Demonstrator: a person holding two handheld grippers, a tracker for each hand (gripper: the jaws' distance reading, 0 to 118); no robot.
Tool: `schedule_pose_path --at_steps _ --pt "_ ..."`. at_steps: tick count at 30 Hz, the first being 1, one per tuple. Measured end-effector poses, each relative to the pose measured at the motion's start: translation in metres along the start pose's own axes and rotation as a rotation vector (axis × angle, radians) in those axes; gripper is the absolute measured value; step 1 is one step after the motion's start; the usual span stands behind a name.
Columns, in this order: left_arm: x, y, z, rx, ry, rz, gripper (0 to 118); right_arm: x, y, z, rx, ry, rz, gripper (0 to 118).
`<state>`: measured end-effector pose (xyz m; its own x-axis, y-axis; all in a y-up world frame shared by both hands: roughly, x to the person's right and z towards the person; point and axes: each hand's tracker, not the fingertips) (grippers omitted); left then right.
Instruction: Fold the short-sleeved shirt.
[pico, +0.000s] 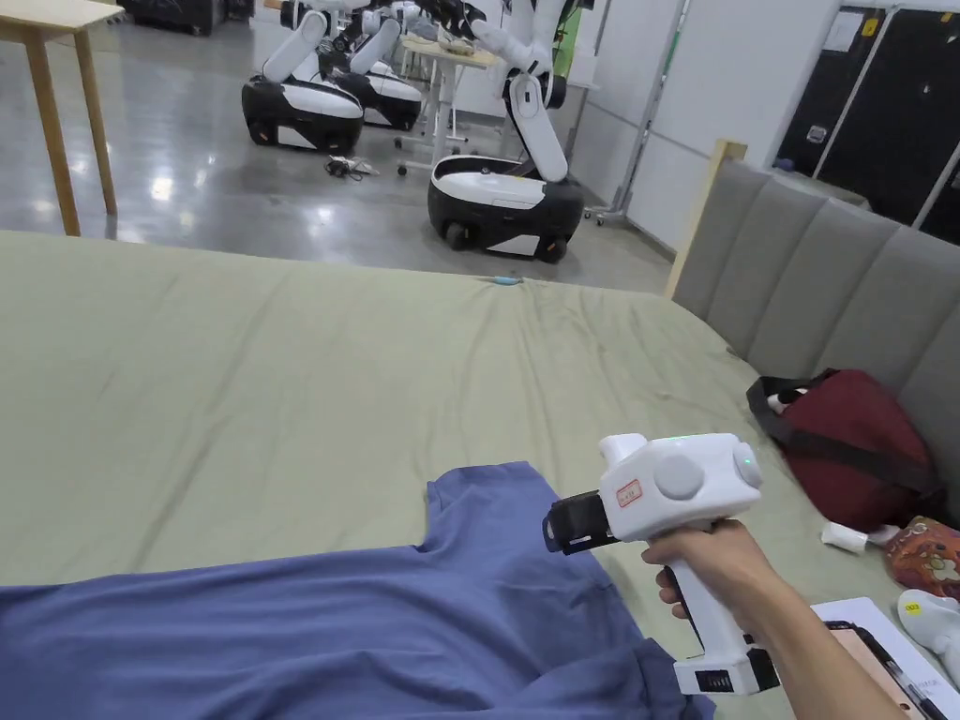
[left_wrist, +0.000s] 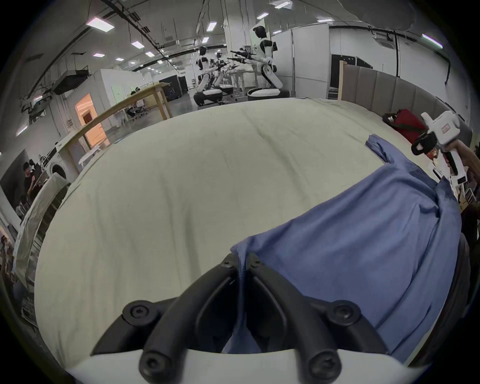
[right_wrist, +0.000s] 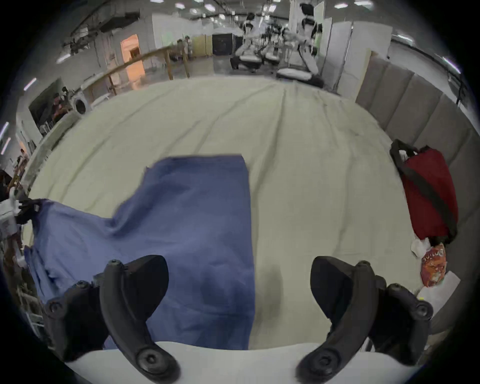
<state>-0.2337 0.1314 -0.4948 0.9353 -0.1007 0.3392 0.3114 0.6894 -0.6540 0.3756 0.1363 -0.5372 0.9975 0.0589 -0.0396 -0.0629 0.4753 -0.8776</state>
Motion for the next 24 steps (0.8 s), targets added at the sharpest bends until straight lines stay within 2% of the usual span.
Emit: schedule_pose_path --at_steps 5,7,8,9,10,16,19,22,23,24 --pt "-0.002 0.001 -0.001 0.004 -0.011 0.003 1 -0.001 -0.005 -0.016 -0.052 -0.019 0.008 108" --pt "-0.001 0.000 -0.001 0.002 -0.011 0.003 1 -0.003 -0.007 -0.019 -0.070 -0.028 0.009 96" --pt "-0.002 0.000 -0.002 0.000 -0.011 0.004 1 -0.003 -0.007 -0.021 -0.083 -0.027 0.007 84" --pt "-0.003 -0.001 -0.003 0.000 -0.012 0.004 1 -0.004 -0.008 -0.022 -0.106 -0.011 0.003 78" --pt "-0.003 -0.002 -0.003 -0.002 -0.012 0.006 1 -0.005 -0.009 -0.024 -0.112 0.020 -0.009 78" --pt "-0.006 -0.006 -0.007 -0.011 -0.009 0.009 1 -0.008 -0.008 -0.023 -0.115 0.002 -0.025 73" --pt "-0.006 -0.006 -0.007 -0.010 -0.010 0.012 1 -0.016 -0.008 -0.016 -0.111 0.001 0.003 54" --pt "-0.007 -0.006 -0.008 -0.011 -0.009 0.011 1 -0.027 -0.009 -0.010 -0.125 0.031 0.052 16" --pt "-0.007 -0.005 -0.008 -0.012 -0.011 0.009 1 -0.031 -0.009 -0.011 -0.129 0.031 0.051 7" --pt "-0.007 -0.005 -0.009 -0.012 -0.010 0.008 1 -0.035 -0.009 -0.012 -0.137 0.019 0.060 5"
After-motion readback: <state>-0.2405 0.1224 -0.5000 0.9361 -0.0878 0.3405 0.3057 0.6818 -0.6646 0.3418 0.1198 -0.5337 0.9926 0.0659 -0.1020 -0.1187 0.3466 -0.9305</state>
